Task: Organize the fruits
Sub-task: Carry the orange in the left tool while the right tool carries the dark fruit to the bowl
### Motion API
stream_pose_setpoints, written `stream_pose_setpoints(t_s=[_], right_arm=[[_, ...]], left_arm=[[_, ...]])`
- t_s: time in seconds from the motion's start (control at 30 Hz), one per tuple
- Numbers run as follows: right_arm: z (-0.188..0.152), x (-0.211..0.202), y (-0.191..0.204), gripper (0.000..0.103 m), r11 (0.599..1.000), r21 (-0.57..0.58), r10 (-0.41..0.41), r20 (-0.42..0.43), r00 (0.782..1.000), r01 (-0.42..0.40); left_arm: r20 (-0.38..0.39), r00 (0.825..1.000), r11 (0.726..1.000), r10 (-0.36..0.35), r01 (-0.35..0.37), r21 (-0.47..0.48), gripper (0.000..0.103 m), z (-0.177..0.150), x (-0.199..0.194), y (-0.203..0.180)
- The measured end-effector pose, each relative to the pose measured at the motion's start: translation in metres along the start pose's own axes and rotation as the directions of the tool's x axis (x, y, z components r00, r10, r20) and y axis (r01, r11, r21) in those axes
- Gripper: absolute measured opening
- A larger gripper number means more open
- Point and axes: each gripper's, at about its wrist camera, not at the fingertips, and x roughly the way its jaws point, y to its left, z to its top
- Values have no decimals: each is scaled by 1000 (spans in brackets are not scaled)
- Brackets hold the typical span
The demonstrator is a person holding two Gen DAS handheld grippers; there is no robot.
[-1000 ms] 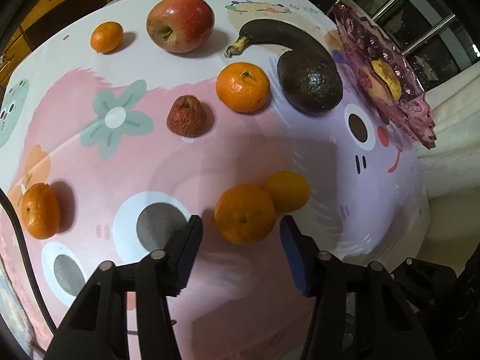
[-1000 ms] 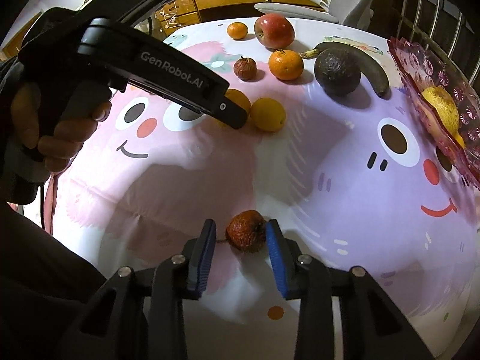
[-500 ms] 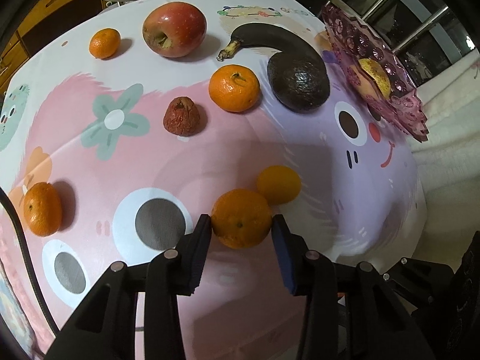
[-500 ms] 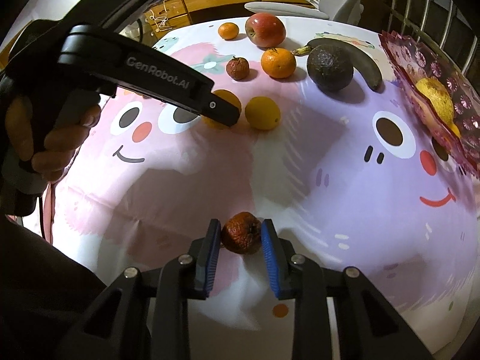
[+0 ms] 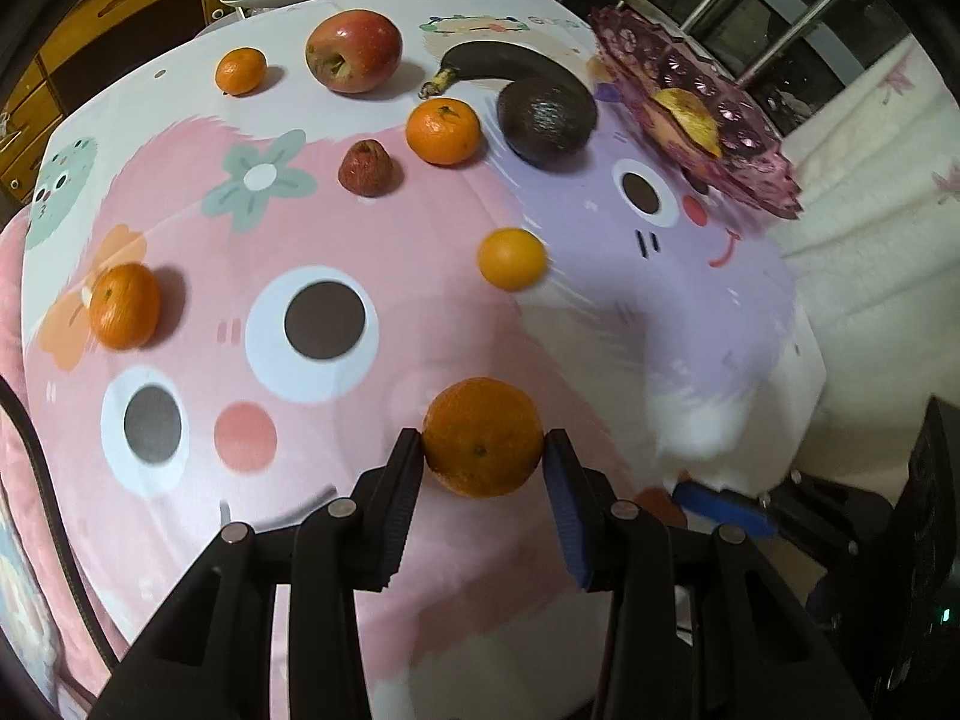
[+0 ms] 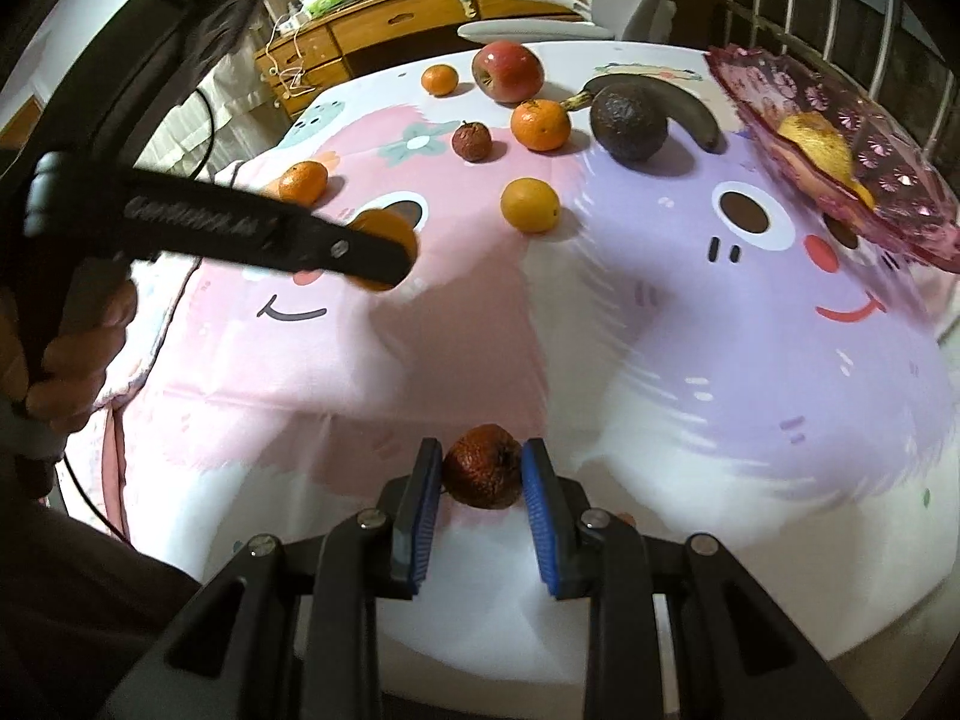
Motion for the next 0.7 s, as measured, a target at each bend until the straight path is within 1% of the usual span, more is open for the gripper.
stream_pose_setpoints(t_s=[0.13,0.27,0.4,0.57,0.7], right_arm=[[3,-11,-8,28,1000,19,-11,27,1000,10],[8,-24,-24,27,998,56,-7,53,999,4],[12,-39,-47,27,996,90,0,67,998,-6],[23,-61,-80,27,996,87,-11,90,996,3],[34,-77,-110,27,996,84,-12,106,994,3]], left_arm=[[10,1000,1000,-10,10,-7,40,-10,-15,-10],[33,999,1000,-25,25,-4,40,-13,-30,-25],[64,997,999,-35,36,-4,40,-6,-44,-47],[111,992,999,-51,52,1,40,10,-55,-81],[143,988,999,-53,53,4,40,27,-55,-109]])
